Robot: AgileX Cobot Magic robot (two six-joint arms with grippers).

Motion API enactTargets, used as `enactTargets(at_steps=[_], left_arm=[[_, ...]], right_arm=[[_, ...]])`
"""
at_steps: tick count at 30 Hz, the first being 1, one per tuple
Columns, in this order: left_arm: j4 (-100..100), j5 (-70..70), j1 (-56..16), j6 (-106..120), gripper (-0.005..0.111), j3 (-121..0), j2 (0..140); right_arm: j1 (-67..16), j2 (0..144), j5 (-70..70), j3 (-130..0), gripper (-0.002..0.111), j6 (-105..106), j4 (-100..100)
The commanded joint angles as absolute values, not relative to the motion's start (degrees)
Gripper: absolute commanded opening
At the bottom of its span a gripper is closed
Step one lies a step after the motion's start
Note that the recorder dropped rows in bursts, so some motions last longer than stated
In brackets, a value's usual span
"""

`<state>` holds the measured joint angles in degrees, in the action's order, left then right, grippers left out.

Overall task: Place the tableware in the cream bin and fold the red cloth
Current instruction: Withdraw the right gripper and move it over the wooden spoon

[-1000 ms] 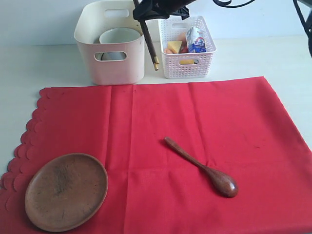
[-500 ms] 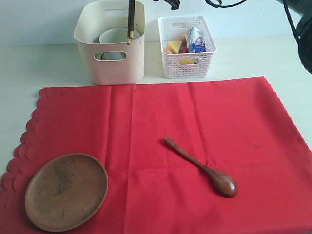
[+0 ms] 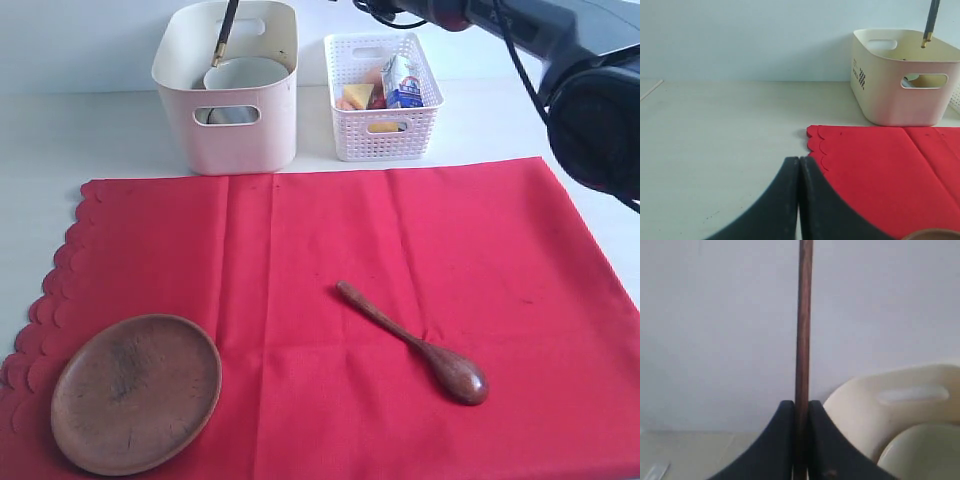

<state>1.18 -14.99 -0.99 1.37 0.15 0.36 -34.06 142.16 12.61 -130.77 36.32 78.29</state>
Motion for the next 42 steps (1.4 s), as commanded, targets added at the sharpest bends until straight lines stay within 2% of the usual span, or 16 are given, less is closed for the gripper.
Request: enactTargets(at_steps=[1, 4, 7, 17, 20, 22, 29, 31, 33, 42], left_arm=[[1.1, -14.7, -1.3, 1.3, 0.003, 0.0, 0.0], [1.1, -14.7, -1.3, 1.3, 0.003, 0.0, 0.0], [1.1, -14.7, -1.3, 1.3, 0.003, 0.0, 0.0], [1.1, -14.7, -1.3, 1.3, 0.003, 0.0, 0.0], [1.1, -14.7, -1.3, 1.3, 0.003, 0.0, 0.0], [1.1, -14.7, -1.3, 1.3, 0.003, 0.0, 0.0], [1.1, -14.7, -1.3, 1.3, 0.003, 0.0, 0.0], [1.1, -14.7, -1.3, 1.3, 0.003, 0.0, 0.0], [1.1, -14.7, -1.3, 1.3, 0.003, 0.0, 0.0], [1.1, -14.7, -1.3, 1.3, 0.003, 0.0, 0.0]], right_arm=[[-36.5, 142.4, 1.3, -131.3, 0.000, 42.6, 79.0], [-37.3, 143.3, -1.5, -131.3, 0.000, 45.5, 78.9], [-37.7, 144.1, -3.0, -131.3, 0.007, 45.9, 78.9], [-38.8, 144.4, -4.3, -131.3, 0.058, 49.0, 78.2], [-38.8, 144.2, -4.2, -131.3, 0.067, 49.0, 78.2], [-38.8, 143.8, -2.9, -131.3, 0.069, 48.8, 78.7], [-38.3, 141.8, 11.2, -131.3, 0.069, 47.9, 77.9], [-38.2, 140.6, 12.8, -131.3, 0.065, 47.9, 77.0], [-38.2, 139.3, 14.1, -131.3, 0.056, 47.9, 74.2], [-38.2, 132.6, 28.4, -131.3, 0.003, 37.9, 54.7]])
